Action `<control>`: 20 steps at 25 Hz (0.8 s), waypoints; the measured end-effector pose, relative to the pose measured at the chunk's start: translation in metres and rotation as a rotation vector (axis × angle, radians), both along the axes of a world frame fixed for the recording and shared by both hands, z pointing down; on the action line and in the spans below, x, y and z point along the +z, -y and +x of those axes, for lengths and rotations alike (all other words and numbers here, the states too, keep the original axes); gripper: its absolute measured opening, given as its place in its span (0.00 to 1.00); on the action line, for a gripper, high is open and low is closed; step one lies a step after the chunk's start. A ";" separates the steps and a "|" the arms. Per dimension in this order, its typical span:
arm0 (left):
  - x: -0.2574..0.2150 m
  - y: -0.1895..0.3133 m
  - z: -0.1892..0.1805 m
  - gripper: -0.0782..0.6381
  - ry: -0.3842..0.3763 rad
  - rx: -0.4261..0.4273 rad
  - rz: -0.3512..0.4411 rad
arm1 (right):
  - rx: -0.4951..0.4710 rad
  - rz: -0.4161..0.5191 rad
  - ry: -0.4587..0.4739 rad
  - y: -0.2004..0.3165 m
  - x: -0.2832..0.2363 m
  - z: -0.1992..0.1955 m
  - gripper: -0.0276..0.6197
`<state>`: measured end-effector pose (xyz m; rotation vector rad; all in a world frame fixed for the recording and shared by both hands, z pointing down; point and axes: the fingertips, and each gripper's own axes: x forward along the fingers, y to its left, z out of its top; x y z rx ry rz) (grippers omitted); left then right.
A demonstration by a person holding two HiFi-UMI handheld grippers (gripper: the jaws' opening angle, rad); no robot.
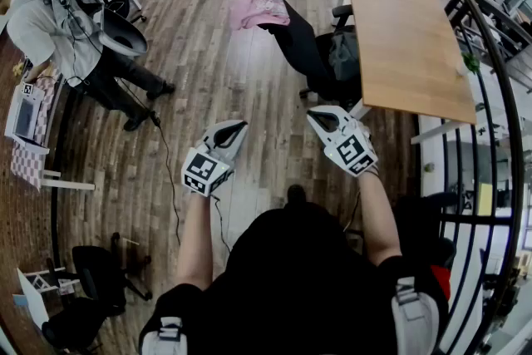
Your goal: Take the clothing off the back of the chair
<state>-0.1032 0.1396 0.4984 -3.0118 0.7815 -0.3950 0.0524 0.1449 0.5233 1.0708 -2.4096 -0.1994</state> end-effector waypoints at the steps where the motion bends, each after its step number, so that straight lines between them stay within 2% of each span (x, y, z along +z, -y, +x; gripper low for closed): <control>1: 0.001 0.001 0.001 0.11 0.002 -0.002 0.000 | 0.003 -0.005 0.003 0.001 0.002 0.002 0.04; 13: 0.009 0.020 0.015 0.11 0.007 -0.048 -0.024 | -0.054 -0.042 0.022 0.020 0.006 0.015 0.04; 20: 0.011 0.026 0.030 0.11 0.028 -0.070 -0.033 | -0.046 -0.082 0.041 0.028 0.019 0.031 0.04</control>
